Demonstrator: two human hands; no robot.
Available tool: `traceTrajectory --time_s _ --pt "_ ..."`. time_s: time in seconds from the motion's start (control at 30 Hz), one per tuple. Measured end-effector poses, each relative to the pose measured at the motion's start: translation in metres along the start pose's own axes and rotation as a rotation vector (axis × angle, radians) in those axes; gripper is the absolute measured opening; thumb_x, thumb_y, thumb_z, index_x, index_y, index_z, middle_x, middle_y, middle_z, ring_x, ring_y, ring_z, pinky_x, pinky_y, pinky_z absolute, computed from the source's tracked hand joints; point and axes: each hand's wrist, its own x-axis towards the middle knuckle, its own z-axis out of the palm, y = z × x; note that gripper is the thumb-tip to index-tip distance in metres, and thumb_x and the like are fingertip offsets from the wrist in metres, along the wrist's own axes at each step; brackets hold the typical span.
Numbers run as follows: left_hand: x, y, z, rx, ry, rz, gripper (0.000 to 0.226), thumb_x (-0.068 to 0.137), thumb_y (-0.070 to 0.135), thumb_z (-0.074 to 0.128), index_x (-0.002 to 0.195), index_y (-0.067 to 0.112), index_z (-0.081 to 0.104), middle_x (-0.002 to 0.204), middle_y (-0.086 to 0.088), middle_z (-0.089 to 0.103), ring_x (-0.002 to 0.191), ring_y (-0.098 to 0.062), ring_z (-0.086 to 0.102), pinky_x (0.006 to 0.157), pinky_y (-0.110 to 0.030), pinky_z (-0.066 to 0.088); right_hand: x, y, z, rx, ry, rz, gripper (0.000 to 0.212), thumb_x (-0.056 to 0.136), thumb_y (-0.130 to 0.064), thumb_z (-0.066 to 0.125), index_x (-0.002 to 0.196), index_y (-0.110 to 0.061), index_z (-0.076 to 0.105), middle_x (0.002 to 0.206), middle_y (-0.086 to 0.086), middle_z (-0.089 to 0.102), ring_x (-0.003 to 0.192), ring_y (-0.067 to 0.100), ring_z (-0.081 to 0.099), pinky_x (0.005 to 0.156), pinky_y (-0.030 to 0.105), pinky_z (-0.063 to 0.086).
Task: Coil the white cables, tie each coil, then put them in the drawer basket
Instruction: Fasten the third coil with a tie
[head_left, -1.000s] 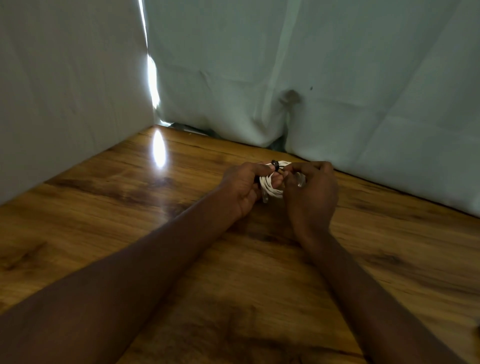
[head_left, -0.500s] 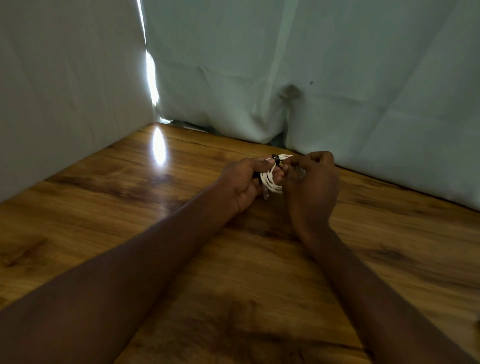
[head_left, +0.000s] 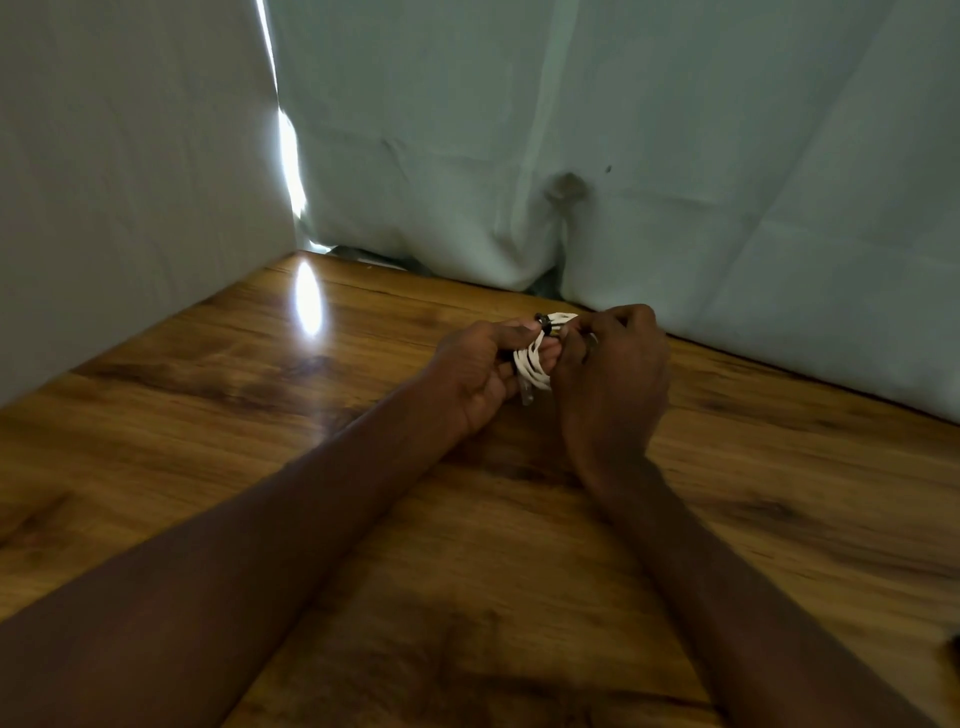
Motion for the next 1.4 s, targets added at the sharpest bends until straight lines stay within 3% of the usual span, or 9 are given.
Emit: traceTrajectory --time_s 0.17,0.33,0.53,0.67,0.83,1.07,1.17,1.3,1.4 --pt "-0.002 0.004 -0.002 0.001 -0.028 -0.002 0.036 0.102 0.0 0.051 0.137 -0.003 0.057 0.102 -0.018 0.076 0.079 -0.018 0.077 0.077 -0.031 0.064 0.0 0.001 0.002 -0.073 0.006 -0.132 0.012 0.09 -0.022 0.071 0.1 -0.021 0.076 0.112 0.006 0.06 0.096 0.027 0.056 0.065 0.031 0.033" --pt "-0.003 0.0 0.0 0.114 -0.021 0.05 0.034 0.101 0.003 0.056 0.133 -0.002 0.062 0.128 -0.024 0.069 0.104 -0.029 0.07 0.088 -0.04 0.06 -0.003 0.003 0.001 0.012 -0.008 -0.069 0.02 0.089 -0.029 0.067 0.104 -0.02 0.076 0.116 0.007 0.059 0.102 0.027 0.054 0.071 0.033 0.041" --pt "-0.005 -0.005 0.003 0.333 0.01 0.218 0.034 0.088 -0.003 0.074 0.121 -0.003 0.07 0.109 -0.019 0.077 0.099 -0.031 0.076 0.087 -0.043 0.063 -0.001 0.006 0.001 0.065 -0.011 0.024 0.018 0.086 -0.028 0.073 0.102 -0.024 0.077 0.116 0.005 0.059 0.105 0.027 0.055 0.073 0.031 0.037" --pt "-0.009 -0.004 0.004 0.473 0.058 0.413 0.026 0.084 -0.007 0.076 0.109 -0.003 0.074 0.092 -0.019 0.078 0.077 -0.024 0.076 0.064 -0.03 0.062 -0.001 0.005 0.001 0.127 -0.005 0.006 0.015 0.087 -0.027 0.072 0.101 -0.024 0.077 0.111 0.007 0.059 0.101 0.028 0.056 0.071 0.031 0.037" --pt "-0.009 -0.007 0.005 0.488 0.093 0.564 0.022 0.084 -0.004 0.076 0.105 -0.003 0.075 0.086 -0.015 0.079 0.072 -0.018 0.075 0.06 -0.025 0.058 0.0 0.004 0.0 0.105 -0.004 -0.1 0.015 0.092 -0.029 0.068 0.105 -0.026 0.075 0.112 0.005 0.059 0.098 0.026 0.057 0.068 0.036 0.047" --pt "-0.006 -0.008 0.007 0.478 0.064 0.505 0.024 0.085 -0.003 0.074 0.109 -0.003 0.074 0.088 -0.017 0.079 0.074 -0.021 0.074 0.067 -0.038 0.061 0.003 0.004 0.003 -0.016 0.01 -0.114 0.015 0.093 -0.028 0.064 0.103 -0.018 0.071 0.119 0.008 0.056 0.101 0.029 0.056 0.075 0.044 0.049" --pt "-0.005 -0.011 0.007 0.449 0.069 0.461 0.025 0.087 0.0 0.075 0.112 -0.002 0.073 0.091 -0.018 0.079 0.079 -0.026 0.074 0.076 -0.05 0.061 0.006 0.008 0.008 0.16 -0.033 0.005 0.009 0.088 -0.023 0.067 0.095 -0.019 0.072 0.113 0.006 0.056 0.104 0.028 0.057 0.082 0.041 0.048" --pt "-0.001 -0.011 0.004 0.42 0.07 0.455 0.025 0.089 0.001 0.074 0.114 -0.003 0.072 0.093 -0.021 0.078 0.079 -0.024 0.075 0.075 -0.039 0.063 0.008 0.011 0.009 0.33 -0.074 0.064 0.005 0.086 -0.024 0.072 0.09 -0.027 0.073 0.109 0.001 0.055 0.104 0.023 0.057 0.085 0.034 0.046" --pt "0.002 -0.01 0.002 0.423 0.089 0.454 0.025 0.087 0.004 0.075 0.112 0.001 0.074 0.093 -0.018 0.078 0.085 -0.032 0.075 0.082 -0.053 0.061 0.009 0.01 0.008 0.321 -0.077 0.021 0.006 0.087 -0.027 0.071 0.092 -0.025 0.074 0.112 0.002 0.056 0.106 0.023 0.055 0.086 0.034 0.043"
